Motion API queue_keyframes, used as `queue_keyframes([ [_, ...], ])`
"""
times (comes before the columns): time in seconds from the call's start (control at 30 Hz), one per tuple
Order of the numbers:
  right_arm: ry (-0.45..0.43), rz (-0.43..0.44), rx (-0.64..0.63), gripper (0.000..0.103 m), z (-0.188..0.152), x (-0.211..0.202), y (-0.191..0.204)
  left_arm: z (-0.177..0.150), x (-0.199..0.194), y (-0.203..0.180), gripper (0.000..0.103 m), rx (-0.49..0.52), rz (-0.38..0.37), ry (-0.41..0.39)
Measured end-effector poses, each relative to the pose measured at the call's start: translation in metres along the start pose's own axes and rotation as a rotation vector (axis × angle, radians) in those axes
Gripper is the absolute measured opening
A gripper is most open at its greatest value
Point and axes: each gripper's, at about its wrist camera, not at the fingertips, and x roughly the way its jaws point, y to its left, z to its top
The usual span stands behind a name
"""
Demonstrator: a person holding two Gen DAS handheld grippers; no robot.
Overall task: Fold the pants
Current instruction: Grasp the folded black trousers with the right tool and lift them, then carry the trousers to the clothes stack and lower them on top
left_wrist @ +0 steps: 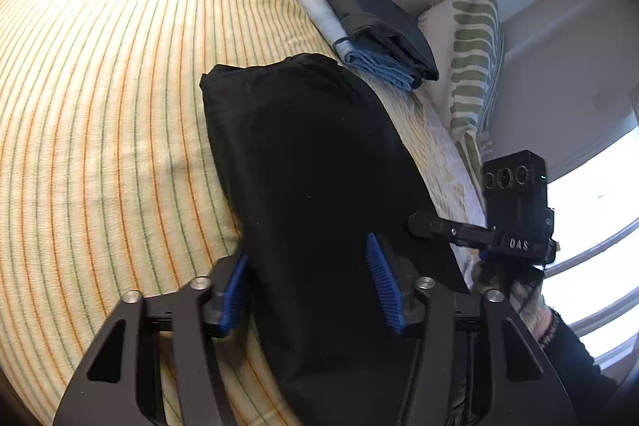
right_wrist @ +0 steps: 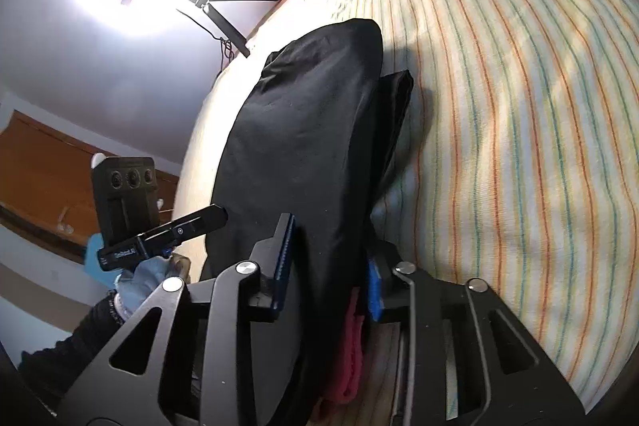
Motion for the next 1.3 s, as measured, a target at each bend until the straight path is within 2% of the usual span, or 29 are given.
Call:
queue_keyframes([
  [0.1, -0.021, -0.035, -0.057, 0.014, -0.002, -0.005, 0.015, -0.001, -0.002, -0.001, 0.027, 0.001, 0.017, -0.016],
  [0.3, -0.069, -0.046, -0.111, 0.011, -0.003, -0.018, 0.041, -0.002, -0.019, -0.017, 0.011, 0.067, 0.028, -0.064],
  [0.53, -0.149, -0.053, -0.159, 0.011, -0.002, -0.046, 0.067, 0.011, -0.042, -0.047, 0.01, 0.13, -0.011, -0.121],
  [0.73, -0.244, -0.065, -0.184, 0.01, 0.014, -0.083, 0.076, 0.041, -0.048, -0.078, 0.01, 0.206, -0.041, -0.154],
  [0.97, -0.33, -0.116, -0.191, 0.011, 0.046, -0.12, 0.076, 0.08, -0.032, -0.114, 0.01, 0.287, -0.067, -0.191],
  [1.3, -0.372, -0.247, -0.258, 0.011, 0.11, -0.154, 0.073, 0.149, 0.004, -0.147, 0.01, 0.349, -0.075, -0.218],
])
